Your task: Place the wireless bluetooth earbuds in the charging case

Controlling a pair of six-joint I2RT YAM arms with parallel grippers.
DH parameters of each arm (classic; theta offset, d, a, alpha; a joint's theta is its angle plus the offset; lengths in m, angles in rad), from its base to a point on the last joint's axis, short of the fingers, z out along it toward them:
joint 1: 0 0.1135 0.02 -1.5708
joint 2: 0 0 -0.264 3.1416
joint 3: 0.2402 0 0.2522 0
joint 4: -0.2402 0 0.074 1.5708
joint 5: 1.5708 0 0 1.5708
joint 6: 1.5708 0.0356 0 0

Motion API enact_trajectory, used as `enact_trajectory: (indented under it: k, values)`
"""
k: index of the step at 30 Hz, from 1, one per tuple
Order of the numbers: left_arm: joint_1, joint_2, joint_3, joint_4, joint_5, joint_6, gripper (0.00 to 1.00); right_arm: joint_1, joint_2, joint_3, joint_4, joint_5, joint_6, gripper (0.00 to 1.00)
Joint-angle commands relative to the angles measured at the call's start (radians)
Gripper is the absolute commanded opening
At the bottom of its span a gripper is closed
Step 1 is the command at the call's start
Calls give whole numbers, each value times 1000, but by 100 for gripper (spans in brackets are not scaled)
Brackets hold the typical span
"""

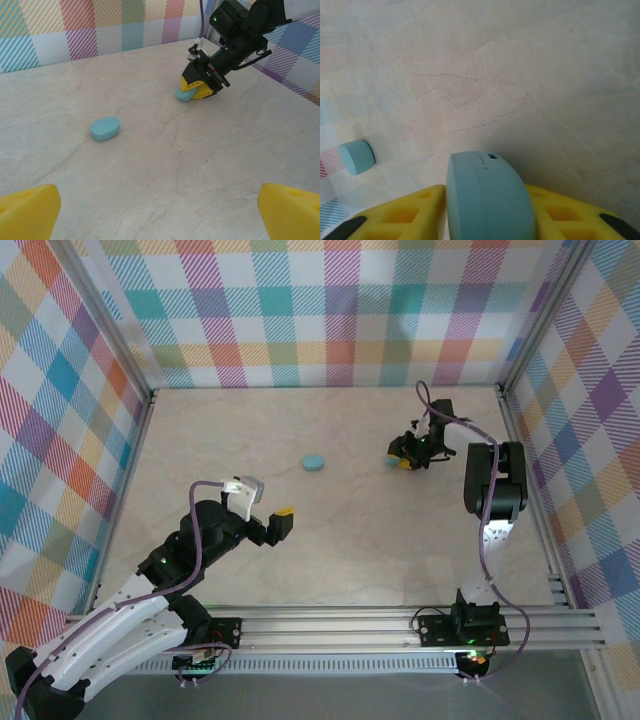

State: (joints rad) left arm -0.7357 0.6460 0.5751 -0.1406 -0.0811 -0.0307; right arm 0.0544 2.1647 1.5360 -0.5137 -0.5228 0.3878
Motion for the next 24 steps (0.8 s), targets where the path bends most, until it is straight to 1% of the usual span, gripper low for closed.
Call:
enact_trajectory:
  k: [1,6,8,11,13,17,21,22,24]
  values:
    - [-6,-3,38,-13,-16,13,100,6,-16,30,-57,25,-33,46]
    - [-6,-3,59,-42,-27,23,100,6,-68,25,-101,90,-60,47]
    - [-4,-1,69,-59,-64,15,100,6,-100,16,-117,128,-69,47]
    - [0,10,79,-72,-155,-21,100,6,-158,-13,-124,180,-87,47]
    - [11,19,88,-81,-191,-36,100,6,-198,-35,-128,210,-100,47]
    - [49,37,108,-98,-213,-54,100,6,-263,-79,-135,241,-123,50]
    - [110,51,131,-114,-198,-46,100,7,-339,-135,-125,273,-139,52]
    - [129,55,135,-119,-192,-41,100,6,-362,-154,-112,278,-143,53]
    - [181,69,146,-125,-180,-24,100,7,-421,-197,-77,295,-160,59]
